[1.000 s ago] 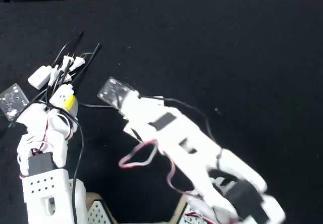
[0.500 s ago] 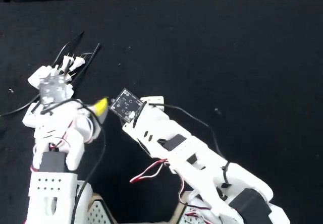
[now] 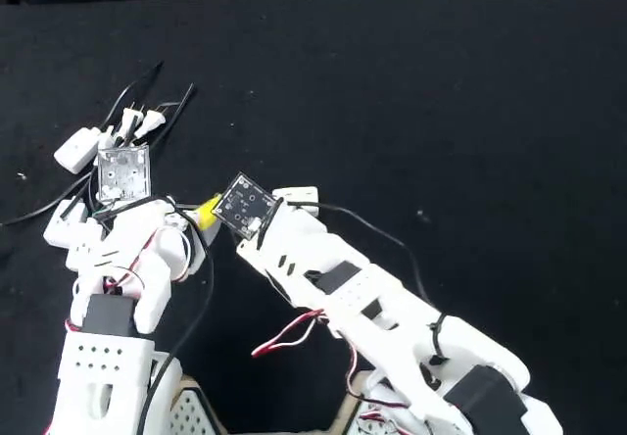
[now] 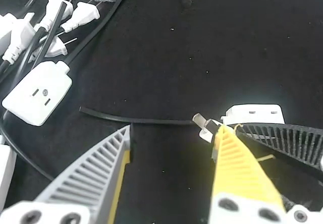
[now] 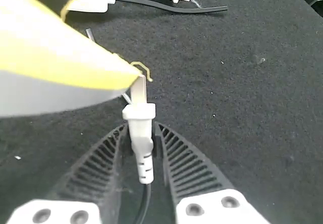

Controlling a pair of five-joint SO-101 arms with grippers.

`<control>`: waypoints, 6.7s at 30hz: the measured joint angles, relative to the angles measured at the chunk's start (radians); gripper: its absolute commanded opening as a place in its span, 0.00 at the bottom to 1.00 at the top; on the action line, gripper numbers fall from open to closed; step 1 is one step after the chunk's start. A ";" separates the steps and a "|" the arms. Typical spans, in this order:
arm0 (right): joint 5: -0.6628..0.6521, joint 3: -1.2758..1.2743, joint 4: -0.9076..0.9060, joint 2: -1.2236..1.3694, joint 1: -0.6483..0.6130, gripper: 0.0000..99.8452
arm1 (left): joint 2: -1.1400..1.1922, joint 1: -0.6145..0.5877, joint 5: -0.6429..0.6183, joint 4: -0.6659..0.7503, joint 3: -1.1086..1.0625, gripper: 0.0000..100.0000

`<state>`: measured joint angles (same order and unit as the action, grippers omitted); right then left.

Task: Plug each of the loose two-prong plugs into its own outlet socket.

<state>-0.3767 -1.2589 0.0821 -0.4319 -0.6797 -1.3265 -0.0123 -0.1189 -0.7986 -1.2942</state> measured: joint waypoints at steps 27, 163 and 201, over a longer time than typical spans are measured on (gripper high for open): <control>0.068 -0.183 -0.126 -0.437 -0.057 0.01 | -0.005 0.003 0.049 0.066 -0.037 0.27; 0.230 0.807 -1.453 0.189 0.457 0.01 | 1.433 0.012 0.201 0.074 0.835 0.27; 0.086 0.930 -1.442 0.285 0.400 0.01 | 1.146 -0.023 0.242 -0.374 0.608 0.27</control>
<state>-0.2908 -0.3291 -1.3602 -0.1465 -0.2793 -0.1803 -0.0353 0.1235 -1.1730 -0.6866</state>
